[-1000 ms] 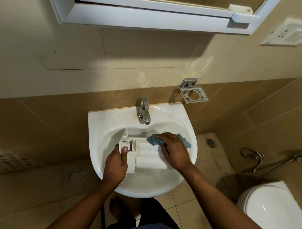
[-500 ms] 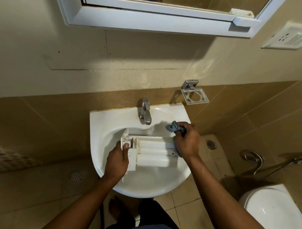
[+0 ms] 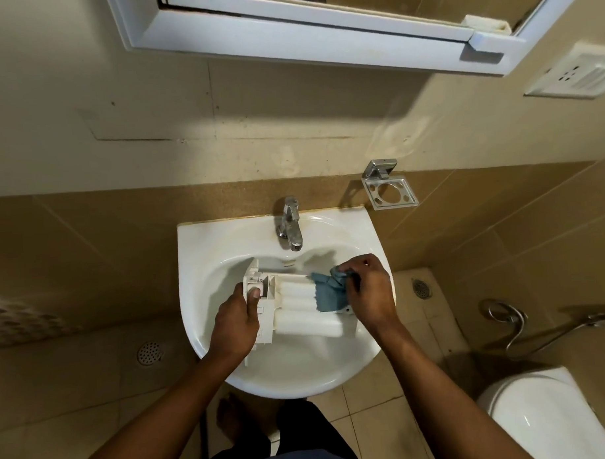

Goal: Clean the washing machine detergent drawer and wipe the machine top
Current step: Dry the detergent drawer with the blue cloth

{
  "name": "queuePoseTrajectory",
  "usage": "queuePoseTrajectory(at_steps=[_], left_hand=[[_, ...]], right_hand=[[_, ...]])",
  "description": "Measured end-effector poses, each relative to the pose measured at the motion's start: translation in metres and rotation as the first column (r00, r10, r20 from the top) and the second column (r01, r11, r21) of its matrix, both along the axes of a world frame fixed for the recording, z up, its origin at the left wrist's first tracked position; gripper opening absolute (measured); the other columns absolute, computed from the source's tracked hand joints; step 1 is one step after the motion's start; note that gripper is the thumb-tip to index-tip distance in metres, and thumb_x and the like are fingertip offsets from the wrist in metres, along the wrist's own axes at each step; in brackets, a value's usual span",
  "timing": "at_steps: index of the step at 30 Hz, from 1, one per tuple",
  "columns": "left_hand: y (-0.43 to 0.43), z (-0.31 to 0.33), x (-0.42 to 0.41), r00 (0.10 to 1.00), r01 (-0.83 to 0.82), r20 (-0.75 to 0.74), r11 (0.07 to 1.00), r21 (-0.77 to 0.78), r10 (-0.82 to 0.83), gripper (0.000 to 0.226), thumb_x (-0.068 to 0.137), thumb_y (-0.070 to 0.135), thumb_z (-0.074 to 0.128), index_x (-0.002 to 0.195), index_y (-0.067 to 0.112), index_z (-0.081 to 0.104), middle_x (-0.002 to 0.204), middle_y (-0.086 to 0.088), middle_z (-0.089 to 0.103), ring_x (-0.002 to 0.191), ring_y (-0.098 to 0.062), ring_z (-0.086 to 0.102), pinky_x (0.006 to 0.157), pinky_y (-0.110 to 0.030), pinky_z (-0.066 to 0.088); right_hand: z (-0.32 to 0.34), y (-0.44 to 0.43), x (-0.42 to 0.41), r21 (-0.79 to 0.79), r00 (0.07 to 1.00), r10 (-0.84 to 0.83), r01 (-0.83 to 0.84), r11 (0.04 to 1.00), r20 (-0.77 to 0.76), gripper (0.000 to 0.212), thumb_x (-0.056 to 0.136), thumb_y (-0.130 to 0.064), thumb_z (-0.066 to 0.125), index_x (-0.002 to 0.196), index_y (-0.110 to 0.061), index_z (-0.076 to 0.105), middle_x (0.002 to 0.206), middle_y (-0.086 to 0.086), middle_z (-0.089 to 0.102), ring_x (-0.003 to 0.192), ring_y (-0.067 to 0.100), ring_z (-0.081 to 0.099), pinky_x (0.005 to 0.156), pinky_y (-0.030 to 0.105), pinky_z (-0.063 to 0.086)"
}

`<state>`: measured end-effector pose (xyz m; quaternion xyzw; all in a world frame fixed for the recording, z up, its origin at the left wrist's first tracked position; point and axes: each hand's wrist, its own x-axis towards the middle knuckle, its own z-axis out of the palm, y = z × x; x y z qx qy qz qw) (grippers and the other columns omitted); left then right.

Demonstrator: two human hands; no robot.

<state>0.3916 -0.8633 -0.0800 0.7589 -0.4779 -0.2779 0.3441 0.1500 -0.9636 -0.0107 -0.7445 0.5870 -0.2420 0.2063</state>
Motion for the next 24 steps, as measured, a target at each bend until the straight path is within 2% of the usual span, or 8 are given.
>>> queuePoseTrajectory(at_steps=[2, 6, 9, 12, 15, 17, 19, 24], left_hand=[[-0.001, 0.001, 0.0, 1.0, 0.0, 0.002, 1.0, 0.008, 0.0, 0.045, 0.107, 0.045, 0.034, 0.128, 0.012, 0.058, 0.097, -0.006, 0.074, 0.088, -0.026, 0.071, 0.08, -0.037, 0.055], [-0.001, 0.0, 0.0, 1.0, -0.003, -0.002, 1.0, 0.012, 0.003, 0.044, 0.107, 0.044, 0.034, 0.126, 0.013, 0.058, 0.092, -0.001, 0.071, 0.084, -0.024, 0.07, 0.076, -0.034, 0.053], [-0.002, 0.001, 0.0, 1.0, -0.007, -0.009, 1.0, 0.01, 0.007, 0.04, 0.108, 0.041, 0.036, 0.125, 0.012, 0.058, 0.088, 0.005, 0.066, 0.081, -0.021, 0.068, 0.074, -0.03, 0.047], [-0.003, 0.003, -0.002, 1.0, -0.009, -0.014, 1.0, 0.02, 0.01, 0.041, 0.108, 0.041, 0.036, 0.125, 0.012, 0.059, 0.09, 0.006, 0.066, 0.082, -0.02, 0.067, 0.074, -0.029, 0.046], [-0.003, 0.003, -0.002, 1.0, -0.017, -0.018, 1.0, 0.014, 0.017, 0.041, 0.108, 0.041, 0.035, 0.124, 0.012, 0.059, 0.09, 0.006, 0.067, 0.081, -0.019, 0.067, 0.074, -0.03, 0.047], [-0.003, 0.002, -0.002, 1.0, -0.008, -0.02, 1.0, 0.012, 0.009, 0.043, 0.107, 0.043, 0.035, 0.125, 0.012, 0.059, 0.091, 0.005, 0.067, 0.081, -0.019, 0.067, 0.075, -0.03, 0.047], [-0.003, 0.002, -0.002, 1.0, -0.007, -0.024, 1.0, 0.015, 0.008, 0.046, 0.106, 0.045, 0.033, 0.126, 0.013, 0.058, 0.093, 0.004, 0.068, 0.084, -0.021, 0.069, 0.075, -0.03, 0.047], [-0.004, 0.002, -0.003, 1.0, -0.002, -0.024, 1.0, -0.001, 0.002, 0.054, 0.103, 0.049, 0.032, 0.133, 0.011, 0.056, 0.106, -0.006, 0.073, 0.093, -0.026, 0.07, 0.079, -0.031, 0.05]], right_hand=[[0.004, 0.004, 0.0, -0.031, 0.99, 0.072, -0.077, 0.997, -0.122, 0.028, 0.087, 0.003, 0.063, 0.102, -0.016, 0.077, 0.118, -0.001, 0.061, 0.099, 0.014, 0.062, 0.085, 0.029, 0.057], [0.009, -0.003, -0.008, -0.105, 0.996, 0.058, -0.066, 0.992, -0.072, 0.033, 0.089, -0.001, 0.061, 0.112, -0.021, 0.074, 0.127, 0.0, 0.054, 0.11, 0.016, 0.058, 0.084, 0.029, 0.055], [0.006, -0.003, -0.016, 0.068, 0.956, 0.279, -0.273, 0.959, -0.09, 0.034, 0.085, -0.013, 0.065, 0.116, -0.024, 0.071, 0.127, -0.002, 0.053, 0.114, 0.017, 0.058, 0.091, 0.028, 0.054], [0.004, -0.005, -0.025, 0.233, 0.895, 0.42, -0.38, 0.895, -0.151, 0.054, 0.078, -0.037, 0.071, 0.131, -0.031, 0.061, 0.135, -0.006, 0.05, 0.119, 0.018, 0.056, 0.098, 0.03, 0.053], [0.0, -0.017, -0.024, 0.279, 0.839, 0.472, -0.402, 0.872, -0.27, 0.059, 0.076, -0.026, 0.068, 0.134, -0.028, 0.062, 0.131, 0.0, 0.055, 0.113, 0.025, 0.059, 0.096, 0.032, 0.047], [-0.003, -0.029, -0.014, 0.303, 0.814, 0.502, -0.419, 0.856, -0.293, 0.052, 0.077, -0.017, 0.063, 0.129, -0.023, 0.069, 0.124, 0.005, 0.059, 0.106, 0.031, 0.061, 0.094, 0.03, 0.042], [-0.004, -0.038, 0.005, 0.324, 0.792, 0.529, -0.436, 0.84, -0.305, 0.044, 0.081, -0.011, 0.065, 0.123, -0.02, 0.073, 0.12, 0.008, 0.061, 0.103, 0.035, 0.062, 0.094, 0.035, 0.045], [-0.023, -0.024, 0.088, 0.189, 0.723, 0.611, -0.583, 0.79, -0.323, 0.036, 0.08, -0.009, 0.068, 0.115, -0.018, 0.073, 0.111, 0.01, 0.065, 0.094, 0.034, 0.065, 0.087, 0.042, 0.05]])
